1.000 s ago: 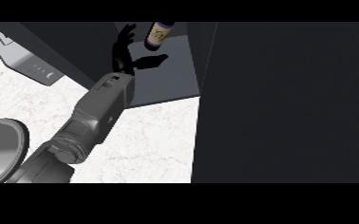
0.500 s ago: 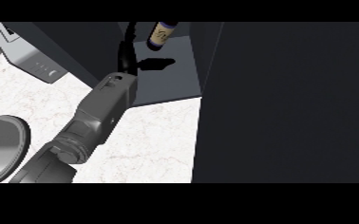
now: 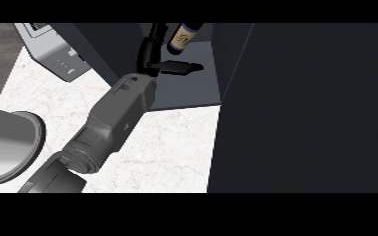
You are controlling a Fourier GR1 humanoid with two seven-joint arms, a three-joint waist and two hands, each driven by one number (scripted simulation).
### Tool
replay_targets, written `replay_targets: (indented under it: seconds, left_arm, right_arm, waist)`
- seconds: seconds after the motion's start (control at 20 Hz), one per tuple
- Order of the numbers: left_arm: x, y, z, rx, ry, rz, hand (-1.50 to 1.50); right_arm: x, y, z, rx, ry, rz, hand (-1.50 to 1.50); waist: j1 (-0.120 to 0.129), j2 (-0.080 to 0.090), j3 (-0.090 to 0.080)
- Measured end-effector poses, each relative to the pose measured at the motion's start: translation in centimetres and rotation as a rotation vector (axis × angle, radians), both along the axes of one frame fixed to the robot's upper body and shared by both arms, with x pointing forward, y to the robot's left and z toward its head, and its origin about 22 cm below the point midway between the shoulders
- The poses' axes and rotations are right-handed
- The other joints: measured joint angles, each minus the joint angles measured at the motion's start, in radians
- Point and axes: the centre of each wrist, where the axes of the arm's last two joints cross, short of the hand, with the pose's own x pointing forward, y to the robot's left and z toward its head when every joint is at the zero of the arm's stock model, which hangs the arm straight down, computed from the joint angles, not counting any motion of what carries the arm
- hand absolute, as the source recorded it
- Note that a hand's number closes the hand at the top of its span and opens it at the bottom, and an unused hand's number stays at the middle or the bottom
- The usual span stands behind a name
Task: Pick up the wine, place it into the cabinet and close the cabinet
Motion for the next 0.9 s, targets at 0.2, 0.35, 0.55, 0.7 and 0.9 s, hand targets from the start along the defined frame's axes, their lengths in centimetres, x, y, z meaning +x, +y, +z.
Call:
replay_targets:
  seconds: [0.2,0.35,0.55,0.7,0.9]
  left_arm:
    - [0.0,-1.2,0.6,-0.119,-0.04,-0.09,-1.5]
    - [-0.3,-2.0,0.5,-0.158,-0.044,-0.153,-1.5]
    - [-0.5,-2.9,1.1,-0.168,-0.05,-0.2,-1.5]
    - [-0.8,-3.5,1.7,-0.157,-0.07,-0.227,-1.5]
    - [-1.3,-4.6,3.6,-0.15,-0.093,-0.276,-1.5]
  right_arm:
    - [-0.1,-0.1,-0.1,0.004,0.013,-0.022,-1.5]
    - [-0.2,-0.7,0.1,0.001,0.022,-0.055,-1.5]
    - [-0.3,-0.8,0.3,-0.002,0.039,-0.074,-1.5]
    - [-0.2,-0.9,0.4,-0.003,0.046,-0.089,-1.5]
    - [-0.5,-0.6,0.7,-0.004,0.053,-0.088,-1.5]
  waist:
    - [0.027,-0.012,0.003]
    - [0.048,-0.023,0.005]
    - [0.075,-0.035,0.007]
    - [0.092,-0.042,0.009]
    - [0.107,-0.051,0.01]
